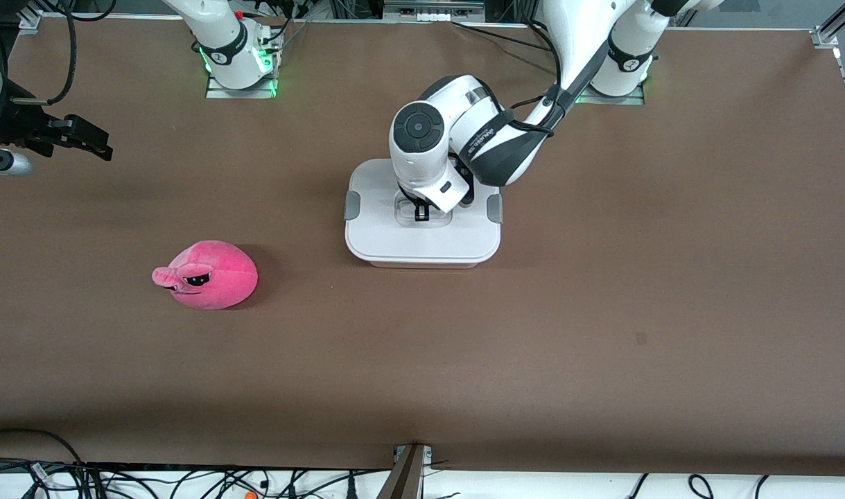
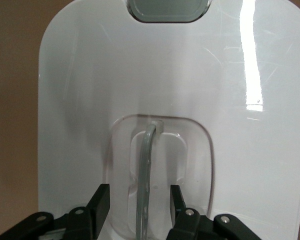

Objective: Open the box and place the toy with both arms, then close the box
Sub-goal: 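Lift the lid with the left gripper while the right gripper reaches the toy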

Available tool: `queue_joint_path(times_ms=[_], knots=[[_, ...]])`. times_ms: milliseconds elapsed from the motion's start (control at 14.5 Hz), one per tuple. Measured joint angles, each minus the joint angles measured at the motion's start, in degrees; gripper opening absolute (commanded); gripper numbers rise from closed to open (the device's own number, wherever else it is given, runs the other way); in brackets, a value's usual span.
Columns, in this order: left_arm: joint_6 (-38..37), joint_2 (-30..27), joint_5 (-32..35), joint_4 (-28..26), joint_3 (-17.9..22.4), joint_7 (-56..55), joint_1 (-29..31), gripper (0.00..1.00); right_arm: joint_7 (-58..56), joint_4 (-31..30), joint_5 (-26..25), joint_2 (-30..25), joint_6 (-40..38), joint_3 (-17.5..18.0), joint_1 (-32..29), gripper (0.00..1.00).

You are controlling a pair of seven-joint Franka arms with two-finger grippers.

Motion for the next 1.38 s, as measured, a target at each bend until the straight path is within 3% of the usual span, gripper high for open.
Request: queue_joint_path(times_ms=[138,276,345,1103,1379], knots=[[0.0,0.0,0.0,0.1,0.0,0.0,0.2,0.35,0.0,0.0,0.0,0.0,0.0,-0.1,0.0,1.0],[0.0,0.0,0.0,0.1,0.0,0.0,0.2,0.07,0.0,0.0,0.0,0.0,0.0,-0.2,0.0,1.0],[0.0,0.0,0.0,0.1,0.0,0.0,0.2,0.0,0.0,0.0,0.0,0.0,-0.1,-0.2,0.0,1.0],[-1.5,-0.8,0.0,1.1,0.1,1.4,0.6,0.0,0.0,0.0,0.0,0.0,-0.7,-0.2,0.0,1.0],[-5.1,-4.5,0.0,1.7,0.1,2.5,0.7,0.0,0.0,0.0,0.0,0.0,-2.4,-0.3,0.0,1.0]])
